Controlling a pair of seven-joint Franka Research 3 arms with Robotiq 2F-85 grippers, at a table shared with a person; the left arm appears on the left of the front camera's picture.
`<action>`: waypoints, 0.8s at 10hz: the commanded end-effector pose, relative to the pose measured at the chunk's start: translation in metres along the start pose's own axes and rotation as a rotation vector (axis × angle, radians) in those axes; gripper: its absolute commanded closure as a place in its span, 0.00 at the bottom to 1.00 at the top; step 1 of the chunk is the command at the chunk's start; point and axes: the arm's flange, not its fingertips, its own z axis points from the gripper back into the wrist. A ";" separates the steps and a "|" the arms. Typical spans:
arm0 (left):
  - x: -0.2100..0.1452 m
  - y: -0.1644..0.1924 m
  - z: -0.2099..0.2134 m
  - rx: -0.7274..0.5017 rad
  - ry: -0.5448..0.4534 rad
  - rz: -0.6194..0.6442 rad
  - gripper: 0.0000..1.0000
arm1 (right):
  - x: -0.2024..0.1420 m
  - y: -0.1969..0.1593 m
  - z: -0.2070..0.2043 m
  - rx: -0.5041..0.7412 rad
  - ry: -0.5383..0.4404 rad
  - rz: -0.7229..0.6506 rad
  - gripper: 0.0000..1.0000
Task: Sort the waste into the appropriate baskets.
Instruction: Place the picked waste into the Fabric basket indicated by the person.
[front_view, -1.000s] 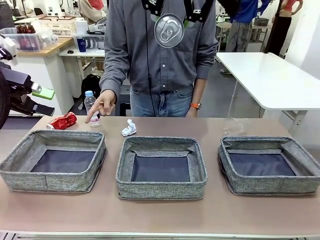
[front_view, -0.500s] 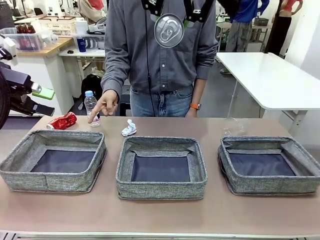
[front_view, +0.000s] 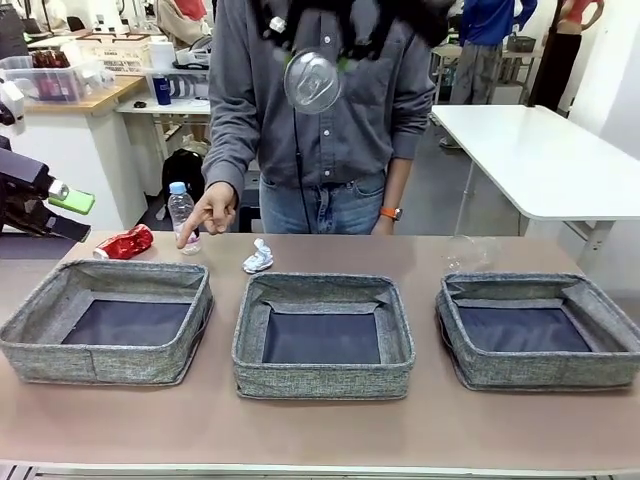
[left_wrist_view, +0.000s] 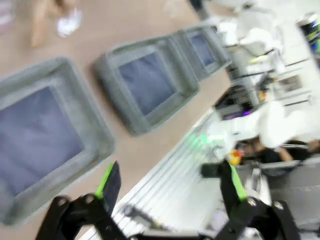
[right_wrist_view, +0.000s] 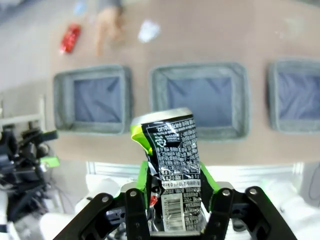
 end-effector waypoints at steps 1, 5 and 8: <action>-0.027 0.011 0.060 0.218 0.005 0.074 0.00 | 0.010 0.050 -0.050 0.101 -0.045 0.173 0.57; -0.106 0.023 0.117 0.232 0.066 0.171 0.00 | 0.001 0.183 -0.171 0.251 -0.037 0.405 0.57; -0.112 0.029 0.122 0.246 0.049 0.169 0.00 | -0.008 0.225 -0.234 0.116 0.104 0.413 0.57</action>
